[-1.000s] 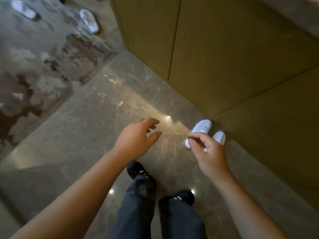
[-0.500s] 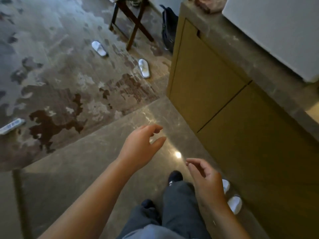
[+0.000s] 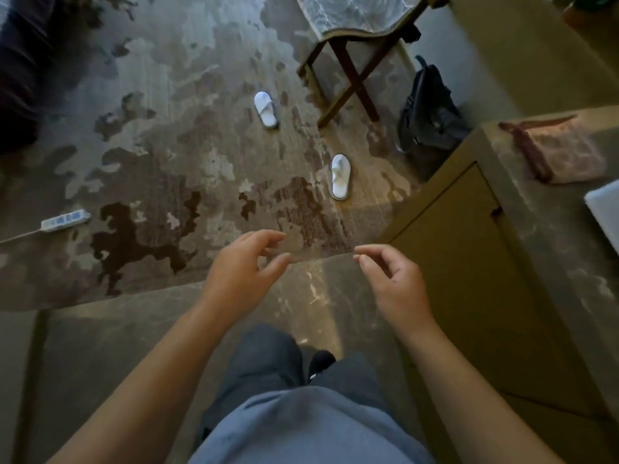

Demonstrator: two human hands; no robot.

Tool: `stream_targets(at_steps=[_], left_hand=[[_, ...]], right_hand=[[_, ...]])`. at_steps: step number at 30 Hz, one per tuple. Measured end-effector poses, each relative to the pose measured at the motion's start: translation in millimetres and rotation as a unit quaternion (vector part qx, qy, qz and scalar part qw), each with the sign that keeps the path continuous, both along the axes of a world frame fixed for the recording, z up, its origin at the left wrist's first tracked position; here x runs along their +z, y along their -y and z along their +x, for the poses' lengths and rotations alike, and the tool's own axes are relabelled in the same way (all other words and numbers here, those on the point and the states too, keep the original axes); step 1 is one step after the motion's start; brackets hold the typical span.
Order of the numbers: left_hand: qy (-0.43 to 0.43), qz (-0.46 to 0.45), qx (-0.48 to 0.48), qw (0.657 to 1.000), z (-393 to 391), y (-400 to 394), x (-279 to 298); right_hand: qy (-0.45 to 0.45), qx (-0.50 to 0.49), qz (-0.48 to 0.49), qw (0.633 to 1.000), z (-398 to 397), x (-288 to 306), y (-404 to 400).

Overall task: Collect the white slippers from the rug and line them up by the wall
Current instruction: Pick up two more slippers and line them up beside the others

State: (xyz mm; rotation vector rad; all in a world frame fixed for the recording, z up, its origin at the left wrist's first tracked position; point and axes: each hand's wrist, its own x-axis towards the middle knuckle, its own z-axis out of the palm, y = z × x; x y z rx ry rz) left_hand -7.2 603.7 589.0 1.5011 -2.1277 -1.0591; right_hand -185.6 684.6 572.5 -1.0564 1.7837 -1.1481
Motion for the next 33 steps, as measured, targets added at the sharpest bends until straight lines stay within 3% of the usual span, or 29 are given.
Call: stream_targets(at_steps=[7, 14, 20, 28, 33], left_hand=[[0.008, 0.048, 0.097, 0.994, 9.4, 132.9, -40.5], [0.036, 0.036, -0.022, 0.998, -48.2, 336.0, -41.6], [0.092, 0.069, -0.109, 0.987, -115.1, 452.2, -68.3], [0.207, 0.08, -0.17, 0.96, -235.4, 583.8, -214.0], [0.25, 0.079, -0.233, 0.937, -311.2, 636.2, -332.1]], right_hand=[[-0.015, 0.034, -0.015, 0.999, -22.0, -9.1, 184.9], [-0.028, -0.074, 0.038, 0.996, -57.6, -37.1, 320.7], [-0.02, -0.176, 0.127, 0.976, -121.9, -90.0, 392.2], [0.033, -0.25, 0.202, 0.946, -227.7, -246.2, 499.4], [0.002, -0.27, 0.227, 0.936, -264.8, -365.0, 549.4]])
